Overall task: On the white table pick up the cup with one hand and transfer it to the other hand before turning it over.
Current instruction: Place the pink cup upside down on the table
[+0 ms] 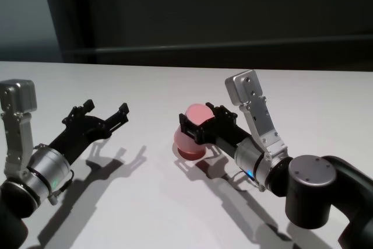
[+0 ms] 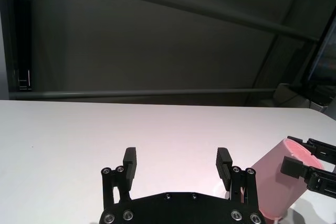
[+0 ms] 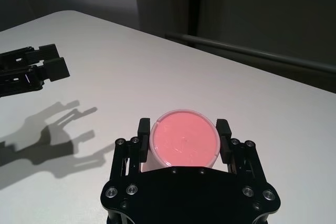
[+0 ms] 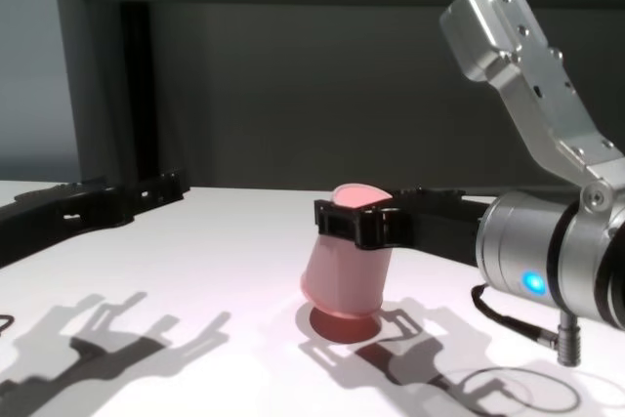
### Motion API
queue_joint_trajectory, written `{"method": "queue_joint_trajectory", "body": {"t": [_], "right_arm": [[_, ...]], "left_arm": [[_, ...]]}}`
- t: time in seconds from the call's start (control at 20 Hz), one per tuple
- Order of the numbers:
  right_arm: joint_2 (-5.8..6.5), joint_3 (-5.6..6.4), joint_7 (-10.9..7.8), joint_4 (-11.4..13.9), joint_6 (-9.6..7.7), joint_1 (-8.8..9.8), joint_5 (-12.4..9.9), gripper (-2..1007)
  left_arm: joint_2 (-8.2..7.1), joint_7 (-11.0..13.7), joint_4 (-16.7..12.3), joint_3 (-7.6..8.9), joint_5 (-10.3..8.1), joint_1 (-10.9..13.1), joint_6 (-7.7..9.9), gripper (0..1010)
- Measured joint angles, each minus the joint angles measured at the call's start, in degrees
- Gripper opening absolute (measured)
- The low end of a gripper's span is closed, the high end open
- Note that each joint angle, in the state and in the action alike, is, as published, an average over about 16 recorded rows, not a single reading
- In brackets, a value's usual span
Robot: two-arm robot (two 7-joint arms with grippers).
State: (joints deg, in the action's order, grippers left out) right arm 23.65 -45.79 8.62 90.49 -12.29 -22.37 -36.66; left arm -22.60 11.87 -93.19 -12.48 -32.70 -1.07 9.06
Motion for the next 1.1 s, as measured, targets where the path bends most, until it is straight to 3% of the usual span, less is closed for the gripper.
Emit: {"method": "queue_joint_trajectory", "body": {"t": [0.65, 1.1], "right_arm": [[-2.32, 0.45, -1.0, -2.66, -0.46, 0.52, 1.69, 749], [-3.19, 1.12, -1.68, -3.29, -0.75, 1.12, 2.87, 876]], "left_arm": [[0.0, 0.0, 0.0, 0.0, 0.0, 0.0, 0.0, 1001], [0.0, 0.0, 0.0, 0.0, 0.0, 0.0, 0.0, 1001]]}}
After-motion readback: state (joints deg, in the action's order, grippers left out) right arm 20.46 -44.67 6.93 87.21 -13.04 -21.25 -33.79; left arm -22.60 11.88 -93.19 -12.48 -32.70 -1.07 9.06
